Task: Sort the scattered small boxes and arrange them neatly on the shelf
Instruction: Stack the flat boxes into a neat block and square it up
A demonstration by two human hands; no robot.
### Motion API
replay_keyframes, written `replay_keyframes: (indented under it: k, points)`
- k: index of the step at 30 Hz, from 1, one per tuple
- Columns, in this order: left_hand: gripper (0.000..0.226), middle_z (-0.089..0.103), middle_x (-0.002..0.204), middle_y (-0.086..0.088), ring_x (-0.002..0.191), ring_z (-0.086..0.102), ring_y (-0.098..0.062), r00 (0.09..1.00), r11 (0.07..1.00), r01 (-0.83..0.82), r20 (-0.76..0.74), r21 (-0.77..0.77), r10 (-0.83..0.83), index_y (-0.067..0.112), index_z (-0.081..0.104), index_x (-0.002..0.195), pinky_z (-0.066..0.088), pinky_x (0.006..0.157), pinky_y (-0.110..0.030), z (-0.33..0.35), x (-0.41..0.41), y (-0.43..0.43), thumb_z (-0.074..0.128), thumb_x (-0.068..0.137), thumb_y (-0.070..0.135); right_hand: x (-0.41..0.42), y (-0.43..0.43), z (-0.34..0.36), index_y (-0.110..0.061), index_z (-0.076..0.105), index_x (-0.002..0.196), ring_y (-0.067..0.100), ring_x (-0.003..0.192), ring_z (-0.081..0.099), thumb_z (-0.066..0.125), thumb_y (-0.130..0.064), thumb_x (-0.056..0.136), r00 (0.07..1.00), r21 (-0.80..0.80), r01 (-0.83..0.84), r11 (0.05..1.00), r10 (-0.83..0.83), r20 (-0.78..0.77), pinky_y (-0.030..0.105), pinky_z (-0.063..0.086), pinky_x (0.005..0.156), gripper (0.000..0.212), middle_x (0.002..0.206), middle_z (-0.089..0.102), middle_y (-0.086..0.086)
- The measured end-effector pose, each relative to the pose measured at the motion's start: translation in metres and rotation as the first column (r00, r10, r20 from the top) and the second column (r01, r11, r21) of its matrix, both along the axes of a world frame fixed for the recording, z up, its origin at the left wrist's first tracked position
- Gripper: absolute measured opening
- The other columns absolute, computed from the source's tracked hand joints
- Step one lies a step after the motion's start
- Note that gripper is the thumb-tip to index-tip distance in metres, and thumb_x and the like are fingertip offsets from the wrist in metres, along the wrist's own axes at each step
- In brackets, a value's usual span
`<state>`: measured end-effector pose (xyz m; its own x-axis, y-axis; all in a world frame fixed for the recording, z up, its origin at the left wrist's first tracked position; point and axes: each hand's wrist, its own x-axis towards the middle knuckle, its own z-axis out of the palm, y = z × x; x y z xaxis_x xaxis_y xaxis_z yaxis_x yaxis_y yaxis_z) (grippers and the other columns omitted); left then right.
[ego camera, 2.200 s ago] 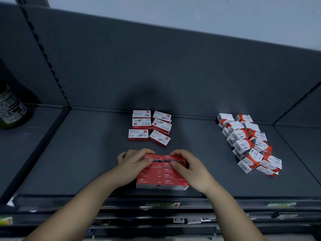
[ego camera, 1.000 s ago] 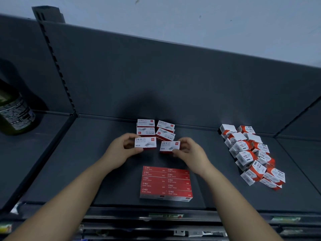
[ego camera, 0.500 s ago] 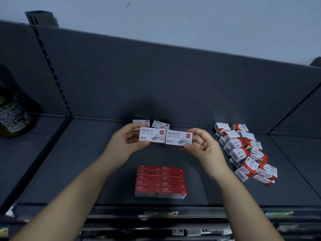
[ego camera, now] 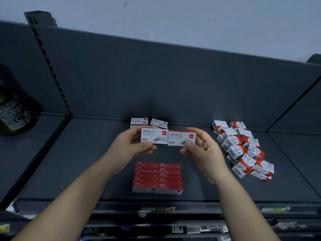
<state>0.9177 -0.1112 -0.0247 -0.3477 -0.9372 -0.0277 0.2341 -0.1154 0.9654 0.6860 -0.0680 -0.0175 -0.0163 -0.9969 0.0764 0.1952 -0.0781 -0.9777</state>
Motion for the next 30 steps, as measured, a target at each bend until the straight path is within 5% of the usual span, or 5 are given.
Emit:
replay_keyframes:
  k: [5, 9, 14, 21, 30]
  points:
    - [0.028, 0.069, 0.104, -0.010, 0.094, 0.069, -0.022, 1.000, 1.000, 0.026, -0.009, 0.001, -0.026, 0.011, 0.060, 0.105, 0.056, 0.078, -0.027, -0.002, -0.006, 0.000, 0.047, 0.094, -0.012, 0.004, 0.002, -0.004, -0.012, 0.061, 0.110, 0.018, 0.074, 0.065, 0.052, 0.006, 0.094, 1.000, 0.032, -0.013, 0.999, 0.012, 0.023, 0.027, 0.055, 0.073, 0.026, 0.098, 0.070, 0.005]
    - [0.013, 0.068, 0.106, -0.009, 0.095, 0.067, -0.018, 0.996, 0.998, 0.069, -0.047, 0.000, -0.069, 0.007, 0.062, 0.102, 0.055, 0.081, -0.026, -0.001, -0.007, 0.002, 0.059, 0.090, 0.001, 0.007, 0.003, -0.003, -0.009, 0.064, 0.093, 0.014, 0.085, 0.063, 0.059, -0.004, 0.080, 0.999, 0.028, -0.016, 0.999, 0.015, 0.042, 0.025, 0.052, 0.069, 0.015, 0.097, 0.069, 0.001]
    - [0.022, 0.065, 0.121, -0.002, 0.107, 0.066, -0.016, 0.990, 0.994, -0.006, 0.139, -0.107, 0.021, 0.019, 0.063, 0.104, 0.055, 0.088, -0.028, -0.002, -0.007, 0.006, 0.062, 0.090, 0.001, 0.009, 0.003, -0.008, -0.020, 0.066, 0.080, 0.014, 0.094, 0.064, 0.061, -0.010, 0.077, 1.000, -0.020, 0.026, 0.999, -0.026, -0.007, 0.022, 0.050, 0.068, 0.012, 0.100, 0.069, -0.003]
    - [0.038, 0.067, 0.117, -0.004, 0.109, 0.066, -0.022, 0.992, 0.994, -0.023, 0.123, -0.105, 0.036, 0.018, 0.059, 0.115, 0.056, 0.090, -0.035, 0.001, 0.000, 0.008, 0.067, 0.085, -0.004, 0.009, 0.005, -0.015, -0.011, 0.056, 0.103, 0.018, 0.113, 0.062, 0.052, 0.021, 0.084, 0.999, -0.129, 0.028, 0.991, -0.023, 0.038, 0.026, 0.055, 0.079, 0.037, 0.114, 0.069, -0.003]
    - [0.040, 0.071, 0.112, -0.002, 0.106, 0.068, -0.018, 0.991, 0.994, -0.028, 0.129, -0.105, 0.041, 0.019, 0.059, 0.112, 0.056, 0.087, -0.028, 0.003, 0.001, 0.007, 0.070, 0.081, -0.005, 0.011, 0.004, -0.016, -0.011, 0.056, 0.109, 0.016, 0.117, 0.061, 0.053, 0.021, 0.083, 1.000, -0.117, -0.001, 0.993, -0.002, -0.024, 0.025, 0.053, 0.083, 0.041, 0.123, 0.066, -0.002]
